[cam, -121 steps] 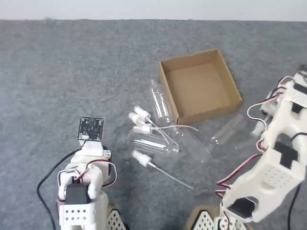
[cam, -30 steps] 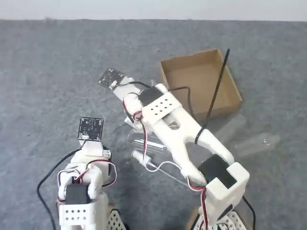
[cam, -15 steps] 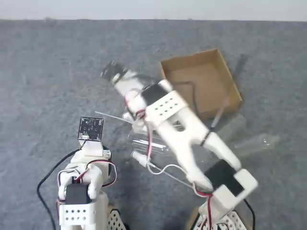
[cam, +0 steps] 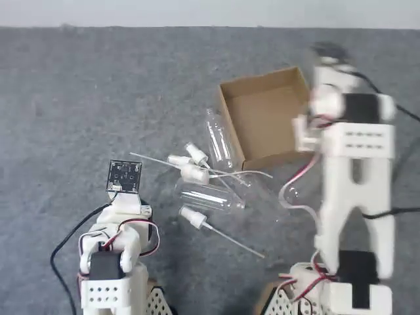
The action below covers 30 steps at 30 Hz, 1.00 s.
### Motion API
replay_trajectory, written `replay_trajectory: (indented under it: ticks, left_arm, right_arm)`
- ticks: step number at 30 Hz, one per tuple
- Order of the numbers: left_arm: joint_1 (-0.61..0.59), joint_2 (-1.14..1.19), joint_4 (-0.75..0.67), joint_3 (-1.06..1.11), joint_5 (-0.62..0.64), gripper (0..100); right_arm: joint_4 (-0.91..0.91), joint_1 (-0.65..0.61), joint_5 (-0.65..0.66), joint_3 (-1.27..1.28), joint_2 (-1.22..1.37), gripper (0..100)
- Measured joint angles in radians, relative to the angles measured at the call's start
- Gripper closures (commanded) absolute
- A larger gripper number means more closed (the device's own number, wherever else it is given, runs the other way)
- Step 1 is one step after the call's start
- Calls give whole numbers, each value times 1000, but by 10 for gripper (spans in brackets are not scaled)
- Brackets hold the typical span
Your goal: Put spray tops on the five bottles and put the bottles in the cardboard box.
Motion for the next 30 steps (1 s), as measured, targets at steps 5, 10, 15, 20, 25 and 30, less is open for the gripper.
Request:
replay_trajectory:
  ticks: [5,10,15,20,25,30]
  left_arm:
    - [0,0,0,0,0,988]
    - [0,0,0,0,0,988]
    - [0,0,0,0,0,988]
    - [0,0,0,0,0,988]
    - [0,0,0,0,0,988]
    - [0,0,0,0,0,988]
  right_arm:
    - [-57,262,-87,226,-38,839]
    - [-204,368,-236,454,-87,838]
    - [-295,371,-402,565,-92,838]
    - [-347,376,-502,597,-92,838]
    - [-417,376,-528,623,-83,838]
    - [-479,376,-528,637,6,838]
